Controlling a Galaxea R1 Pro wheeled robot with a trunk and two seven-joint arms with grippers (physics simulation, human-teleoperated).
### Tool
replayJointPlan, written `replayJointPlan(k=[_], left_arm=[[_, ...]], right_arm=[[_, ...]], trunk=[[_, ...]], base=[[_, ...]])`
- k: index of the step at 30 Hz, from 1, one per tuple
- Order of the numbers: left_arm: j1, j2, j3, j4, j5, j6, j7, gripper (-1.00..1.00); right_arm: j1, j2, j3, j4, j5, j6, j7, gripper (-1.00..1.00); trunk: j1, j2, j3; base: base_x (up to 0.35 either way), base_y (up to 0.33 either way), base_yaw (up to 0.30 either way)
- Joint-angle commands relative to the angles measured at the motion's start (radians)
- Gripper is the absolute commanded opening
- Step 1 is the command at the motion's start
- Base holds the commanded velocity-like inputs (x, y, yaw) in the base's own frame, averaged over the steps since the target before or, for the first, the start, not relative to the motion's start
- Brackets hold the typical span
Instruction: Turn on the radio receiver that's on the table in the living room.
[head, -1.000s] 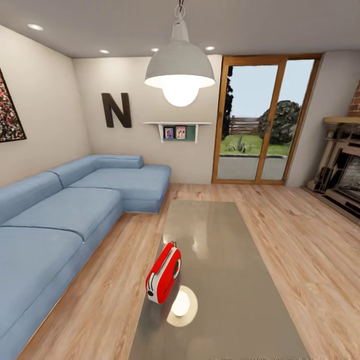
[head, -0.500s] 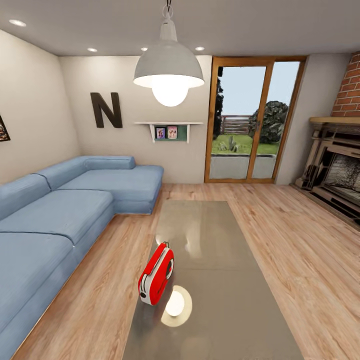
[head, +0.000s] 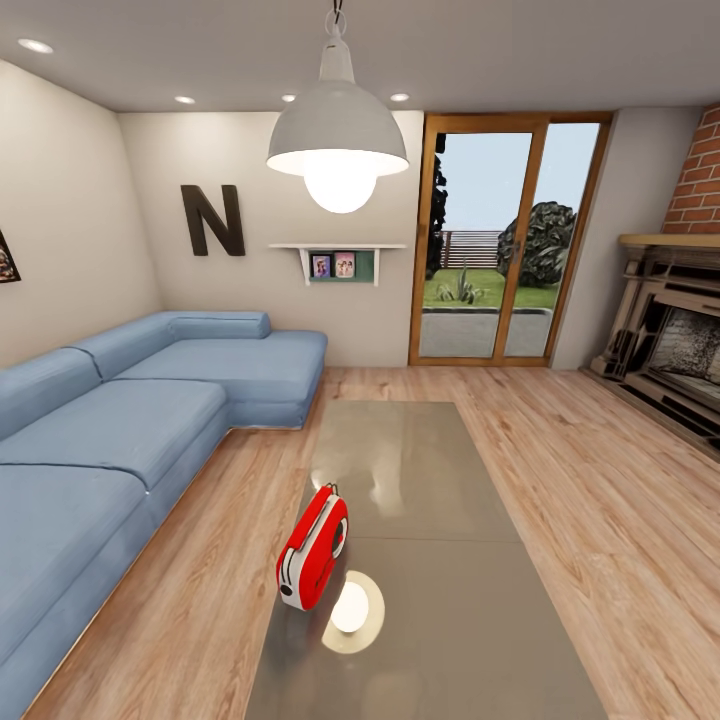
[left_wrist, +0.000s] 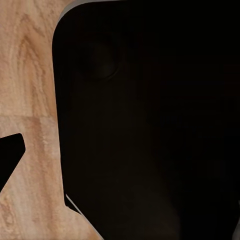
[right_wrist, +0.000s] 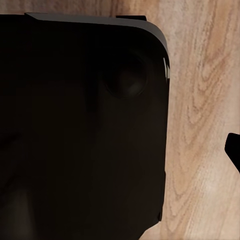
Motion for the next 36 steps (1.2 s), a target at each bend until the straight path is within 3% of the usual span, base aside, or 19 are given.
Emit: replayJointPlan(k=[1,36], left_arm=[[0.000,0.000,0.000,0.000,0.000,0.000,0.000,1.00],[0.000,0.000,0.000,0.000,-0.001,0.000,-0.001,1.00]], right_arm=[[0.000,0.000,0.000,0.000,0.000,0.000,0.000,1.00],[0.000,-0.001,0.005,0.000,0.006,0.000,0.000,1.00]], trunk=[[0.000,0.000,0.000],[0.000,0.000,0.000]], base=[[0.000,0.000,0.000],[0.000,0.000,0.000]])
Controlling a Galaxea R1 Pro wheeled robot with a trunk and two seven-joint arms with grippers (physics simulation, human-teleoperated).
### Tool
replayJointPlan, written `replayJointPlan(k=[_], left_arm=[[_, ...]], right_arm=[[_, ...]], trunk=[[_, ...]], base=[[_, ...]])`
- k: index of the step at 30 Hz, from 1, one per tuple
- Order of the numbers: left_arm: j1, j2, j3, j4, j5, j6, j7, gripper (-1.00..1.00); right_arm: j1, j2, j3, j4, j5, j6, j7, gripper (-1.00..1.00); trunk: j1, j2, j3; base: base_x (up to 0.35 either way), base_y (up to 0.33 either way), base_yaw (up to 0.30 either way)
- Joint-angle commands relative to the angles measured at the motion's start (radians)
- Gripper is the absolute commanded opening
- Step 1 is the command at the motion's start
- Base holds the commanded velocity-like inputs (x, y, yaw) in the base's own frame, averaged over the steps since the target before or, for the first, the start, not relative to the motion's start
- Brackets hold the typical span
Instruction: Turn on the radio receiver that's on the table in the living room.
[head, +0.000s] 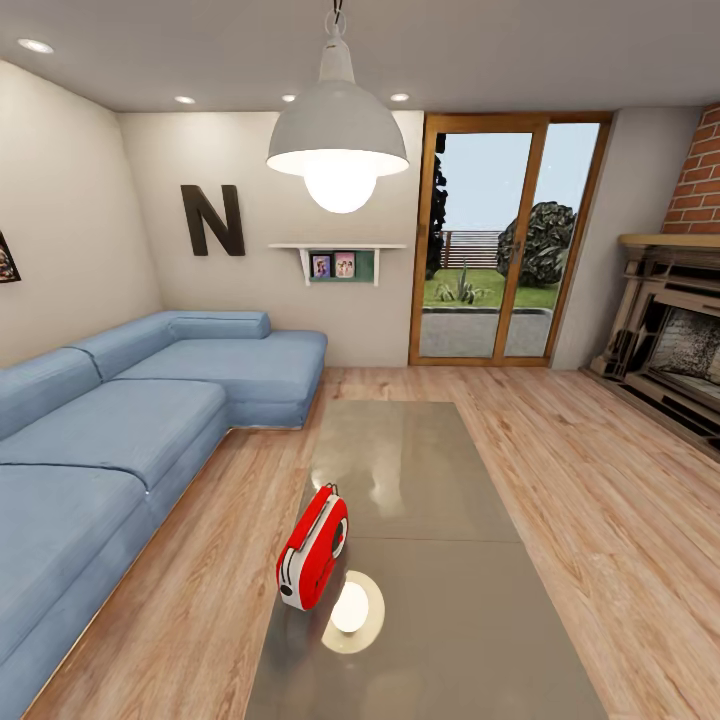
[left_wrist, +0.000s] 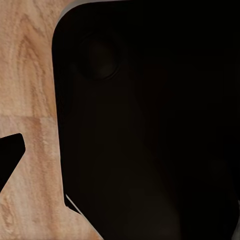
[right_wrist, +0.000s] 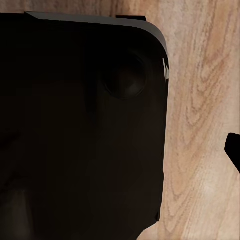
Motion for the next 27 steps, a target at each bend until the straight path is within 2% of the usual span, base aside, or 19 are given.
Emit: replayJointPlan(k=[1,18,27], left_arm=[[0.000,0.000,0.000,0.000,0.000,0.000,0.000,1.00],[0.000,0.000,-0.001,0.000,0.000,0.000,0.000,1.00],[0.000,-0.001,-0.001,-0.001,0.000,0.000,0.000,1.00]], right_arm=[[0.000,0.000,0.000,0.000,0.000,0.000,0.000,1.00],[0.000,0.000,0.000,0.000,0.001,0.000,0.000,1.00],[0.000,0.001,0.000,0.000,0.000,0.000,0.000,1.00]], trunk=[[0.000,0.000,0.000],[0.000,0.000,0.000],[0.000,0.000,0.000]], base=[[0.000,0.000,0.000],[0.056,0.195,0.000],[0.020,0.034,0.000]])
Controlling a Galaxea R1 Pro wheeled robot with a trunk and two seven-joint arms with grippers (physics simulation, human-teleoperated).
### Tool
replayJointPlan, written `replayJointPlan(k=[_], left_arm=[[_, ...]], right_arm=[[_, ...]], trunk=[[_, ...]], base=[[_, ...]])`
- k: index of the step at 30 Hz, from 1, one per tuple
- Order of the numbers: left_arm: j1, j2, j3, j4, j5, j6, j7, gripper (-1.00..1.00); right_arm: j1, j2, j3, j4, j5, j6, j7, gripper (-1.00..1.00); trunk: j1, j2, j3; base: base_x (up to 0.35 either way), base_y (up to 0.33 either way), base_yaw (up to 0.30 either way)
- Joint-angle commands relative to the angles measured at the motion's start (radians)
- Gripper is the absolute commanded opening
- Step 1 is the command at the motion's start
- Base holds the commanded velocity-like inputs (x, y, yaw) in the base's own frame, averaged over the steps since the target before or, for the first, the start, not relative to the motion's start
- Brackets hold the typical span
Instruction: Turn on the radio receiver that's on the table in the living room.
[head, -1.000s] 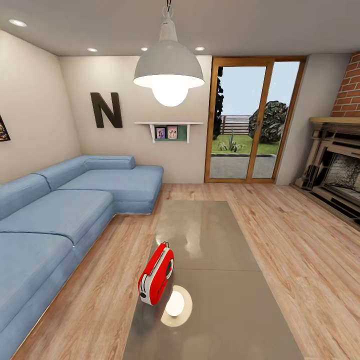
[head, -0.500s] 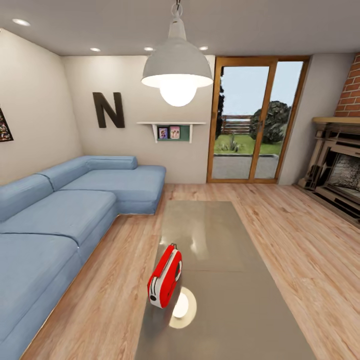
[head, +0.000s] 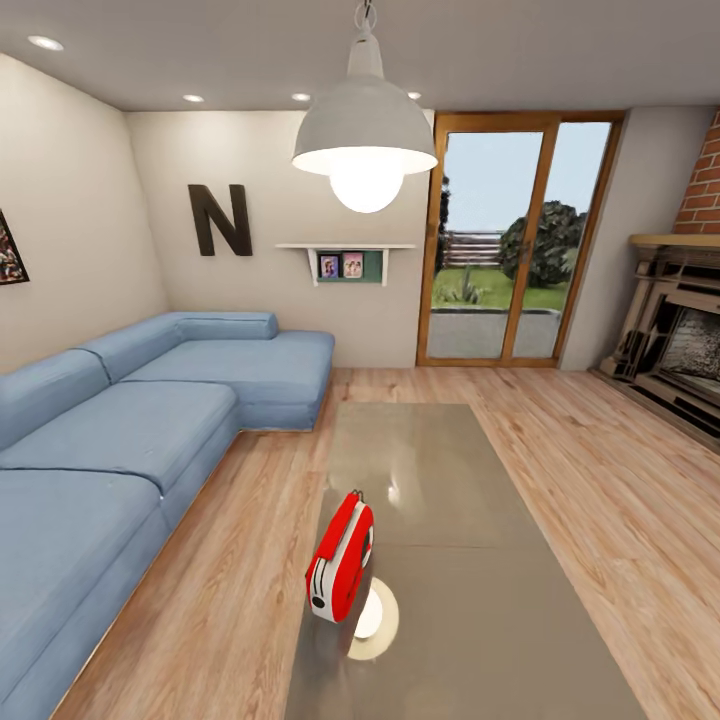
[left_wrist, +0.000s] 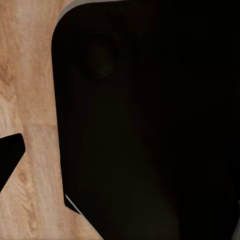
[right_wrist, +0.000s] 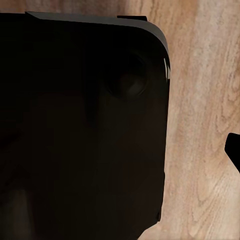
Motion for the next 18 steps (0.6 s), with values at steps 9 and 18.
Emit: replayJointPlan(k=[9,18], left_arm=[[0.000,0.000,0.001,0.000,0.000,0.000,0.000,1.00],[0.000,0.000,0.000,0.000,0.000,0.000,0.000,1.00]], right_arm=[[0.000,0.000,0.000,0.000,0.000,0.000,0.000,1.00],[0.000,0.000,-0.001,0.000,0.000,0.000,0.000,1.00]], trunk=[[0.000,0.000,0.000],[0.000,0.000,0.000]], base=[[0.001,0.001,0.000],[0.000,0.000,0.000]])
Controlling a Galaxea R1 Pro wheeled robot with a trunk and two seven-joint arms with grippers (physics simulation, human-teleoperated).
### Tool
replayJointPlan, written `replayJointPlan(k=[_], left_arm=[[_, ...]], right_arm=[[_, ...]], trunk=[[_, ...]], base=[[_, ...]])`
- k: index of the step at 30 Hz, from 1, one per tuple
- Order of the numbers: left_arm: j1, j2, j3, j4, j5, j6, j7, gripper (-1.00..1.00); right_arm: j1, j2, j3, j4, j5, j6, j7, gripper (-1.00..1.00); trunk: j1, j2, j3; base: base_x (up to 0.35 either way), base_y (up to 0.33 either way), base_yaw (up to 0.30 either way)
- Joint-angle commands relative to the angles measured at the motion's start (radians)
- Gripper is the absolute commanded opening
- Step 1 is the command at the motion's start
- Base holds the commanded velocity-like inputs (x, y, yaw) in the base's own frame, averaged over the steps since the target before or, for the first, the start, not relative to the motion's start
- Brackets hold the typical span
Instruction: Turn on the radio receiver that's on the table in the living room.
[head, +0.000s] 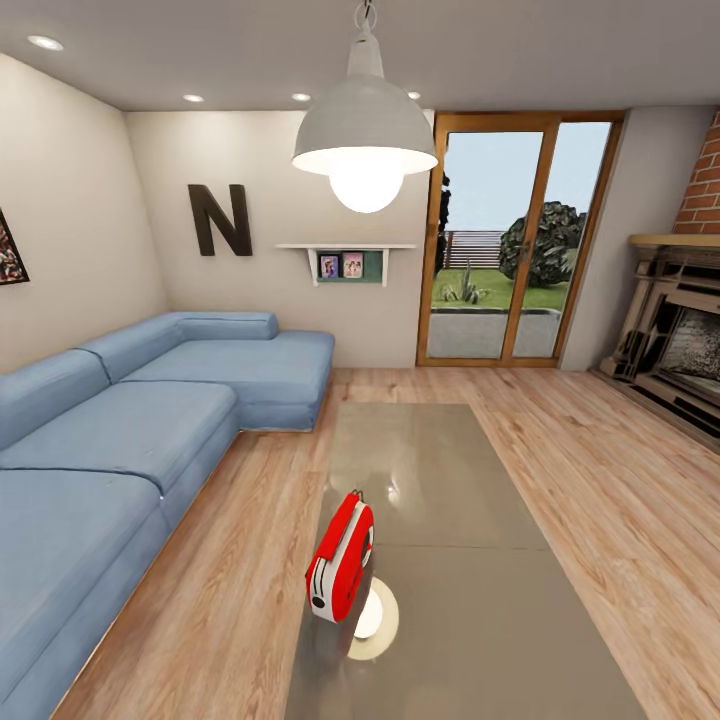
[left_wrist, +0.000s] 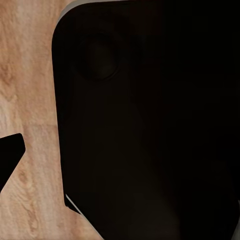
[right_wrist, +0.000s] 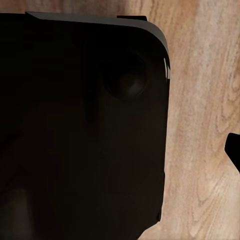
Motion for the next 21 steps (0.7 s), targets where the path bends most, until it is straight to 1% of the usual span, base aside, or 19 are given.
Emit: replayJointPlan(k=[1,21], left_arm=[[0.000,0.000,0.000,0.000,0.000,0.000,0.000,1.00],[0.000,-0.001,0.002,-0.001,0.002,0.001,0.001,1.00]], right_arm=[[0.000,0.000,0.000,0.000,0.000,0.000,0.000,1.00],[0.000,-0.001,-0.004,0.000,-0.002,0.000,0.000,1.00]], trunk=[[0.000,0.000,0.000],[0.000,0.000,0.000]], base=[[0.000,0.000,0.000],[0.000,0.000,0.000]])
